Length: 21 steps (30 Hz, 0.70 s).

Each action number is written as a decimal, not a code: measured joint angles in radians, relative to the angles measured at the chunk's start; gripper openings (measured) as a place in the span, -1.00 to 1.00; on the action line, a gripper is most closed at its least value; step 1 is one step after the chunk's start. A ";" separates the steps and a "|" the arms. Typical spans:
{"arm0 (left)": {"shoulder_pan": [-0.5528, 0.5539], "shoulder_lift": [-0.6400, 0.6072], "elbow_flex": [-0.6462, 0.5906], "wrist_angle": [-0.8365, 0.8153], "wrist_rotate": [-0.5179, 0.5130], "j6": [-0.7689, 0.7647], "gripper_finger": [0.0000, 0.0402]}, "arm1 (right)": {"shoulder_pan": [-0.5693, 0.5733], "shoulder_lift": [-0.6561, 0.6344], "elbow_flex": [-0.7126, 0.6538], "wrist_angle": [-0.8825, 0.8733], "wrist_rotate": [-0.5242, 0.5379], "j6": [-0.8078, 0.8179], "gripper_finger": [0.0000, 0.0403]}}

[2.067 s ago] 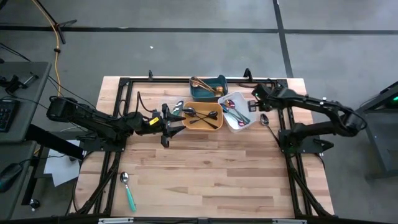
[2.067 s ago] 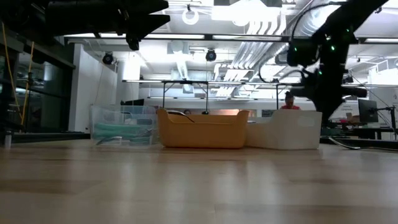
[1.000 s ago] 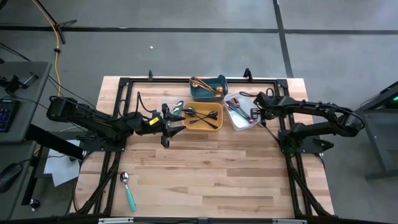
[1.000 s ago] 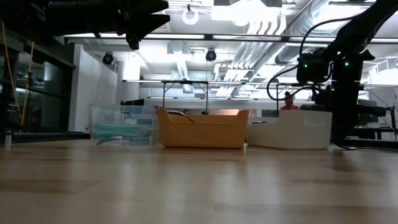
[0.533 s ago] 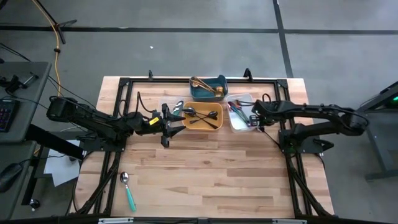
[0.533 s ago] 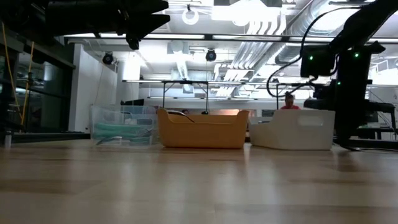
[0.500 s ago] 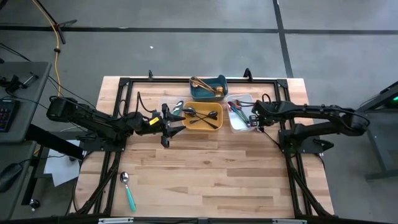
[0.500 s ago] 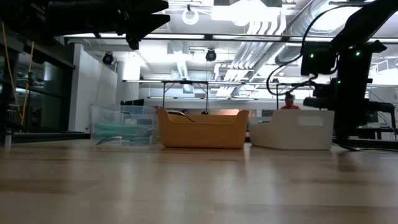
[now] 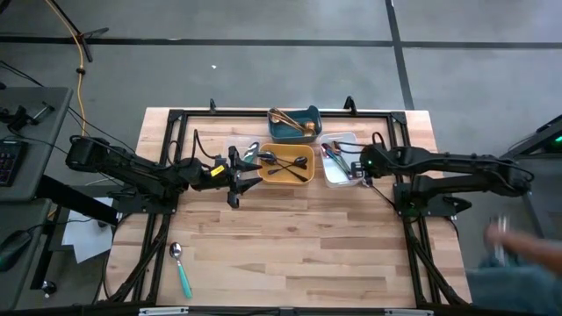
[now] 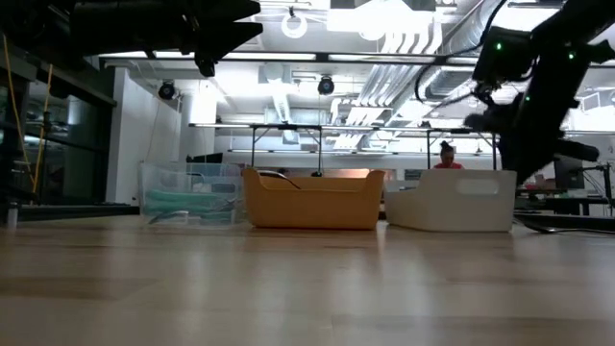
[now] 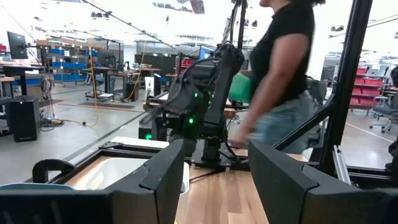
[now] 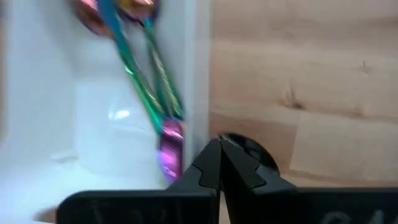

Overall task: Sort silverware by color (type)
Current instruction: Put the silver spoon into the orange bin

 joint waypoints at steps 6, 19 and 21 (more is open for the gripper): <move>0.000 0.000 0.000 0.000 0.000 0.000 -0.15 | 0.029 -0.010 0.053 0.054 0.009 -0.007 -1.00; 0.000 0.000 0.000 -0.001 0.000 0.000 -0.15 | 0.068 0.006 0.055 -0.117 0.109 0.008 -1.00; 0.000 0.000 0.000 -0.001 0.000 0.000 -0.15 | 0.064 0.010 0.054 -0.209 0.136 0.066 -1.00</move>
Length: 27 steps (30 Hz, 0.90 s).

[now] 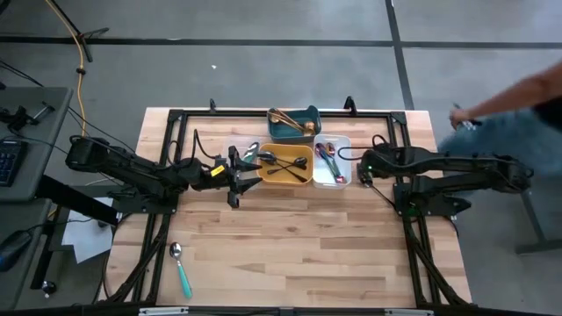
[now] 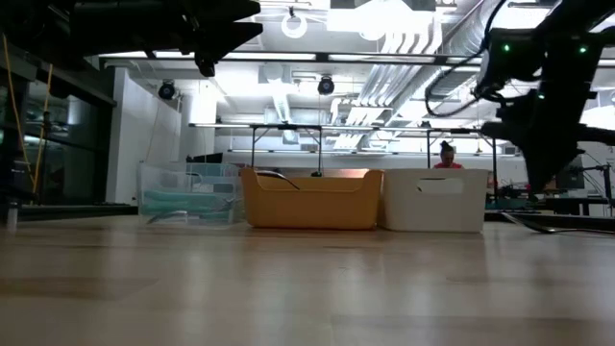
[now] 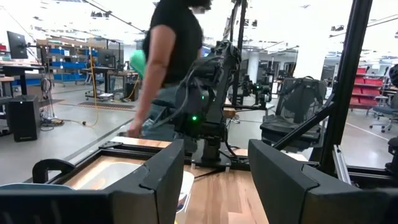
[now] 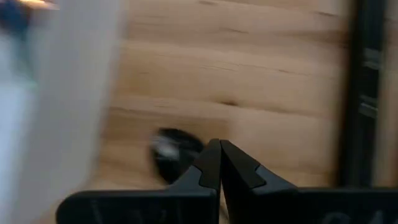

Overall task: Sort silverware by color (type)
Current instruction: Put the silver spoon into the orange bin

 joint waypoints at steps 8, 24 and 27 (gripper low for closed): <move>0.002 0.000 0.000 0.001 0.000 0.001 -0.15 | -0.004 0.076 -0.001 0.018 0.064 0.036 -1.00; 0.002 0.000 0.000 0.001 0.000 0.001 -0.15 | -0.151 0.330 -0.001 0.177 -0.001 -0.137 -1.00; 0.002 0.000 0.000 0.001 0.000 0.001 -0.15 | -0.161 0.333 -0.001 0.207 -0.049 -0.182 -1.00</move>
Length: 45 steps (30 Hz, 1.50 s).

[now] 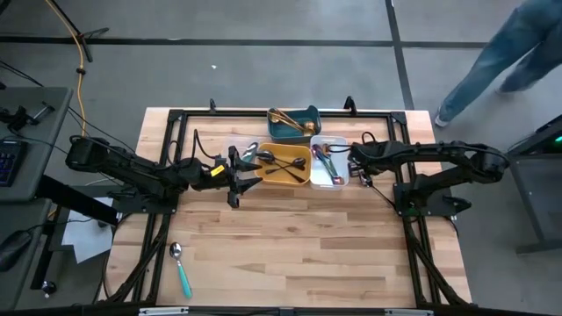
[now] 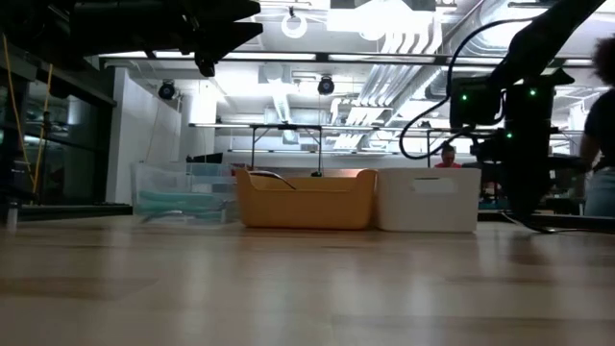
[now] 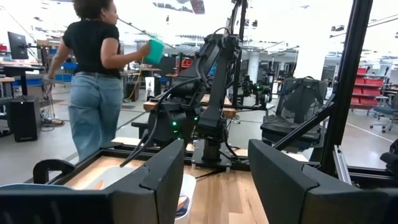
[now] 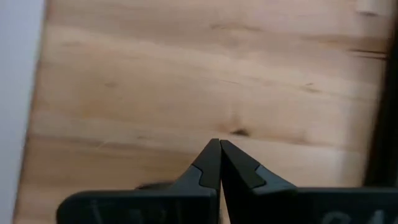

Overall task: Sort silverware by color (type)
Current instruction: Put the silver spoon into the orange bin

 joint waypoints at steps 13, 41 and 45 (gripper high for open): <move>0.000 0.000 0.000 0.000 0.000 0.000 -0.15 | 0.084 0.000 0.000 0.012 -0.209 -0.058 -1.00; 0.000 0.000 0.000 0.000 0.000 0.000 -0.15 | 0.835 0.000 0.000 0.294 -0.277 0.529 -1.00; 0.000 0.000 0.000 0.000 0.000 -0.001 -0.15 | 0.944 0.000 0.004 0.400 -0.257 0.590 -1.00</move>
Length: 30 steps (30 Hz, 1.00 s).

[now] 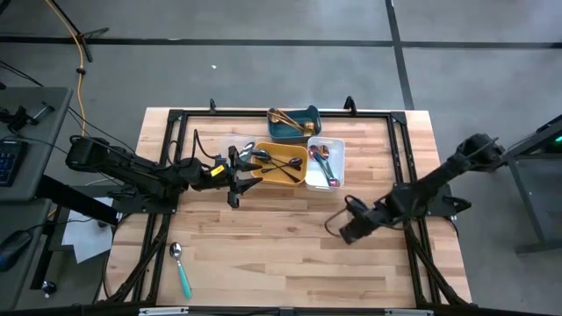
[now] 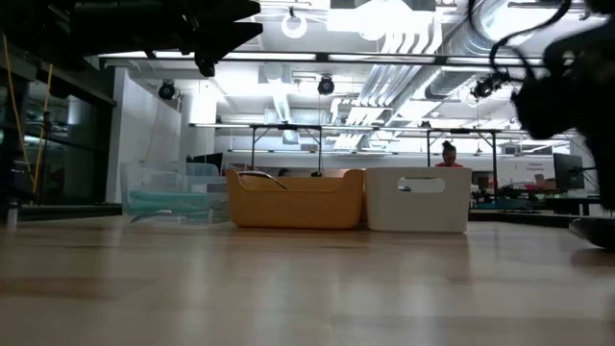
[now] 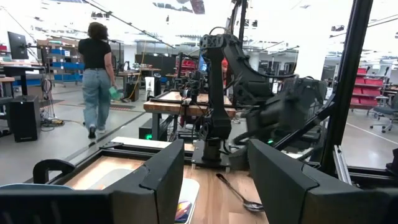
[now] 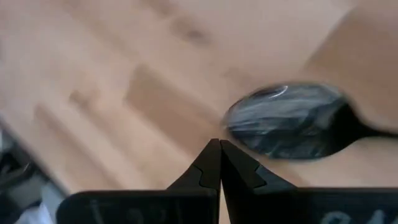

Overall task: Sort silverware by color (type)
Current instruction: Put the silver spoon into the orange bin

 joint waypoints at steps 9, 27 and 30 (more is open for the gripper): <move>0.000 0.000 0.000 0.000 0.000 0.000 -0.15 | 0.100 0.000 0.193 -0.299 0.031 -0.279 -1.00; -0.001 0.000 0.000 -0.005 0.000 0.000 -0.15 | -0.071 0.154 0.192 -0.536 -0.070 -1.113 -0.32; -0.001 0.000 0.000 -0.006 0.000 0.000 -0.15 | -0.071 0.202 0.192 -0.532 -0.048 -1.220 -0.17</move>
